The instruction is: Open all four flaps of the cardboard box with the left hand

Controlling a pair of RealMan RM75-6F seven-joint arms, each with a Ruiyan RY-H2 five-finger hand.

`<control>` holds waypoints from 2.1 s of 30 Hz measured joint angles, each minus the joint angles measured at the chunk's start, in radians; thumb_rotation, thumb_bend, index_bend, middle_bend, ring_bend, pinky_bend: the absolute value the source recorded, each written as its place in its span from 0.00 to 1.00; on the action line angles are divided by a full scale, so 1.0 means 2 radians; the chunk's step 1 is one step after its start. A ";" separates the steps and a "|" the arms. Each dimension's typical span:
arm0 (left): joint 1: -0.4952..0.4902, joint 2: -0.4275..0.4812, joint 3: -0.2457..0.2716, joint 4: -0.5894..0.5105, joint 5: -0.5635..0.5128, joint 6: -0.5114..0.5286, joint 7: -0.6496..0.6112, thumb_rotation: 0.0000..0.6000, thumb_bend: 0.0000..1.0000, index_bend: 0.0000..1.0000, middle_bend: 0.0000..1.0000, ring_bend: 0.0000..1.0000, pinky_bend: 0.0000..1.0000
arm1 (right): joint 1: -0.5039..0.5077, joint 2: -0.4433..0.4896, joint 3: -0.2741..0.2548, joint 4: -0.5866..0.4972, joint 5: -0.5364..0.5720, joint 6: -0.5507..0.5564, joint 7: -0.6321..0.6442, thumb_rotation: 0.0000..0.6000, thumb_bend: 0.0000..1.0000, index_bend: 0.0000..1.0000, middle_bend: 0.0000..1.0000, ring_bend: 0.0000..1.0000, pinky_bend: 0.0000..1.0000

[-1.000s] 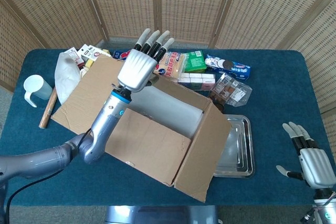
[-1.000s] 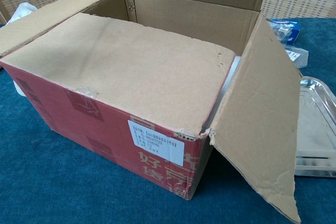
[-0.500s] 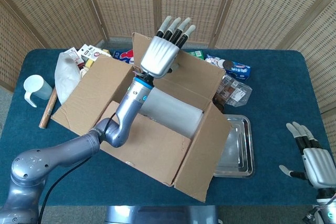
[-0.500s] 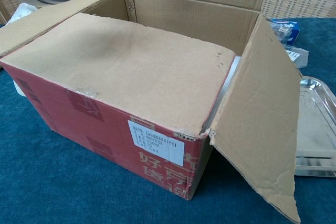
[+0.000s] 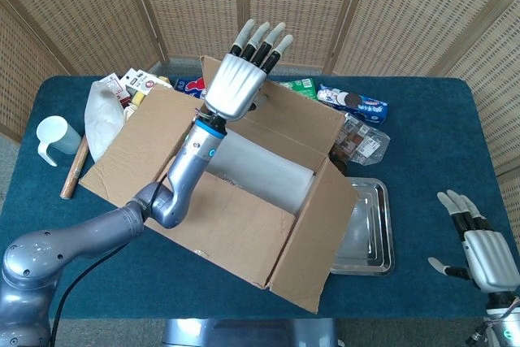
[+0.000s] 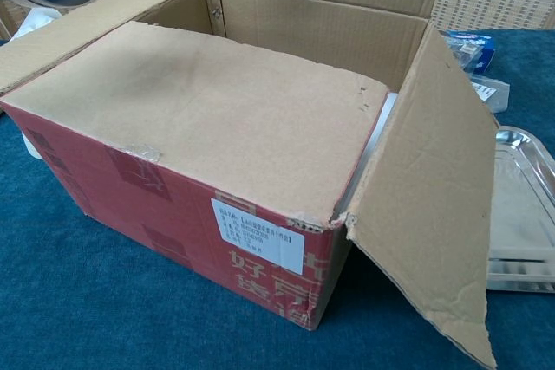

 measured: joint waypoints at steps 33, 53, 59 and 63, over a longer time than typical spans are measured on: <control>-0.045 -0.081 0.027 0.195 -0.004 -0.067 -0.103 1.00 0.11 0.00 0.00 0.00 0.00 | 0.005 0.001 0.004 0.002 0.021 -0.016 0.003 1.00 0.00 0.00 0.00 0.00 0.24; 0.059 0.177 0.081 -0.163 -0.035 -0.141 -0.035 1.00 0.14 0.00 0.00 0.00 0.00 | 0.009 -0.005 0.000 -0.001 0.015 -0.022 -0.009 1.00 0.00 0.00 0.00 0.00 0.24; 0.086 0.231 0.109 -0.239 -0.045 -0.156 -0.013 1.00 0.15 0.00 0.00 0.00 0.00 | 0.010 -0.008 -0.001 -0.002 0.016 -0.026 -0.015 1.00 0.00 0.00 0.00 0.00 0.24; 0.099 0.251 0.127 -0.273 -0.046 -0.161 -0.004 1.00 0.16 0.00 0.00 0.00 0.00 | 0.010 -0.008 -0.001 -0.003 0.016 -0.025 -0.016 1.00 0.00 0.00 0.00 0.00 0.24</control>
